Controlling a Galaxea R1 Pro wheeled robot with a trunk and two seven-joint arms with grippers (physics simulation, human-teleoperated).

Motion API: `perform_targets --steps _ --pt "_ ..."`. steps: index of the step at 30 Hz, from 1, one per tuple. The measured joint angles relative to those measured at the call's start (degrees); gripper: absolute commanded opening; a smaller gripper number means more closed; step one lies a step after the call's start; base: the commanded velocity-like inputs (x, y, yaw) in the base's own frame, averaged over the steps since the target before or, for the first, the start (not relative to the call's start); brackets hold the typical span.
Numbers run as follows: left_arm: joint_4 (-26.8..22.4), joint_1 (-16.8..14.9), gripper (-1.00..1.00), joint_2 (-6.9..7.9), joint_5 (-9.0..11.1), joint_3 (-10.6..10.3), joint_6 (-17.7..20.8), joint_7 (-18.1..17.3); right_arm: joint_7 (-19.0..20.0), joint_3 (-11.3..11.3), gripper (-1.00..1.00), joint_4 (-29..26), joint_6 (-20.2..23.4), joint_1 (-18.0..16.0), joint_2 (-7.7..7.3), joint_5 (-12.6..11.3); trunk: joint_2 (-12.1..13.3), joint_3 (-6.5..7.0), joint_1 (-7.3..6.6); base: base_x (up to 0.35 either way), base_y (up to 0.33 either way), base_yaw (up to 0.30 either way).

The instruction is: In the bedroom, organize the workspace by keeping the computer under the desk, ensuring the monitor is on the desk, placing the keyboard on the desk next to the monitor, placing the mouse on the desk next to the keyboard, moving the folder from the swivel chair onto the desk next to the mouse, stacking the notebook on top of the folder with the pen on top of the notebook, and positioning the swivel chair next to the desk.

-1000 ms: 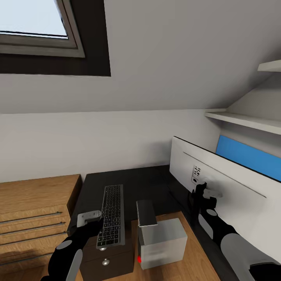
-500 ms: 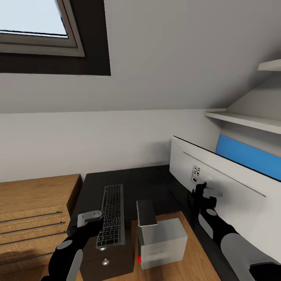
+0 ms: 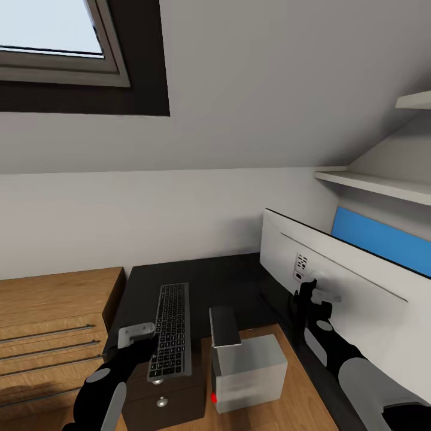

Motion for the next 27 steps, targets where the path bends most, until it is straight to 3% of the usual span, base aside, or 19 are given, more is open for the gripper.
perform_targets --steps 17,27 --pt "0.0 0.0 1.0 0.03 0.0 -0.2 -0.1 0.1 0.0 0.2 -1.0 -0.1 0.1 0.0 -0.07 0.0 0.0 0.0 0.0 0.0 0.0 0.0" --pt "0.0 0.0 1.0 0.02 -0.1 -0.3 -0.2 0.2 0.0 0.1 -1.0 -0.1 0.0 0.0 -0.07 0.0 0.0 0.0 0.04 -0.309 0.0 0.0"
